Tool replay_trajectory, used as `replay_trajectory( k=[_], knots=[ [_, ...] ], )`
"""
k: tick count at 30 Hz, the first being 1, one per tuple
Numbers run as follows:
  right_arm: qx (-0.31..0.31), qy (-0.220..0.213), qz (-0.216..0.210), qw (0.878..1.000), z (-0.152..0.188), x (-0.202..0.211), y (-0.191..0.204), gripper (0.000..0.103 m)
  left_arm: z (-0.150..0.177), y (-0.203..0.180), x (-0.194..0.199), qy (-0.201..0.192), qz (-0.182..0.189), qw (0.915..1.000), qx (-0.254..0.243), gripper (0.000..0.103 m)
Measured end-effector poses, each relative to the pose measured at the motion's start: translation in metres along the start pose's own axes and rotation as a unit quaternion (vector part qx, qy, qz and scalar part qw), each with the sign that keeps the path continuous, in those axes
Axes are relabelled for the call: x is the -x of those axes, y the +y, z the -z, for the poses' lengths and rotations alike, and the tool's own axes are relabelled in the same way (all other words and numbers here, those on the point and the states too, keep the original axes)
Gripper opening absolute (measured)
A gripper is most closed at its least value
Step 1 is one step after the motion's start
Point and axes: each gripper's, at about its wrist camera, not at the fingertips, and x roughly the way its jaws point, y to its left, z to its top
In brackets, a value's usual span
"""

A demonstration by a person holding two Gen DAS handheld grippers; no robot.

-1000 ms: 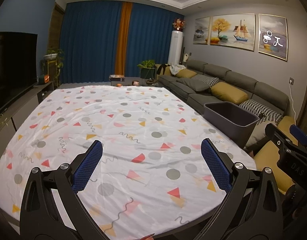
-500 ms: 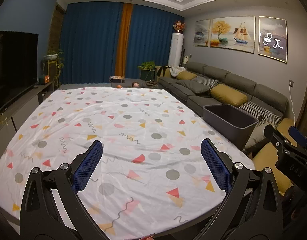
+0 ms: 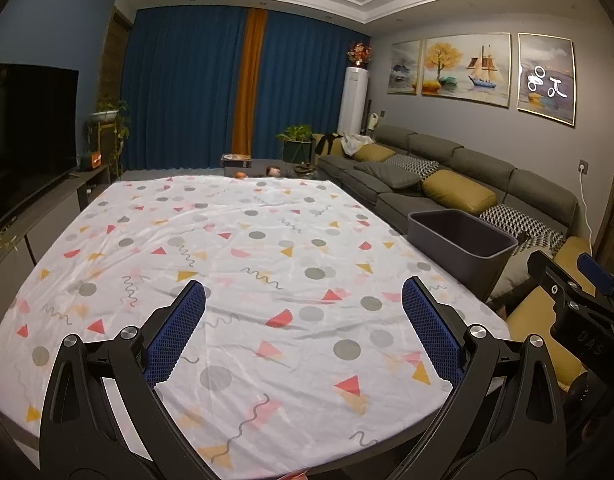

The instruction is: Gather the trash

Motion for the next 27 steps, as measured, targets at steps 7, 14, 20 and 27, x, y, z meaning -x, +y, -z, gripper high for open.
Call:
replay_trajectory(
  k=[7,14,20,27],
  knots=[
    [0.000,0.000,0.000,1.000,0.0000,-0.0002,0.0001,0.097,0.0002,0.0003,0.0006,-0.001,-0.001,1.0000,0.000,0.097],
    [-0.001,0.000,-0.001,1.000,0.0007,0.0007,-0.0004,0.097,-0.0001,-0.0023,0.0049,-0.007,0.000,0.9999,-0.008,0.097],
    [-0.001,0.000,-0.001,1.000,0.0005,0.0006,-0.0009,0.097,-0.0005,-0.0040,0.0063,-0.008,0.001,0.9999,-0.010,0.097],
    [-0.001,-0.001,-0.001,1.000,0.0003,0.0014,-0.0002,0.097,-0.0003,-0.0045,0.0063,-0.008,0.002,0.9999,-0.010,0.097]
  ],
)
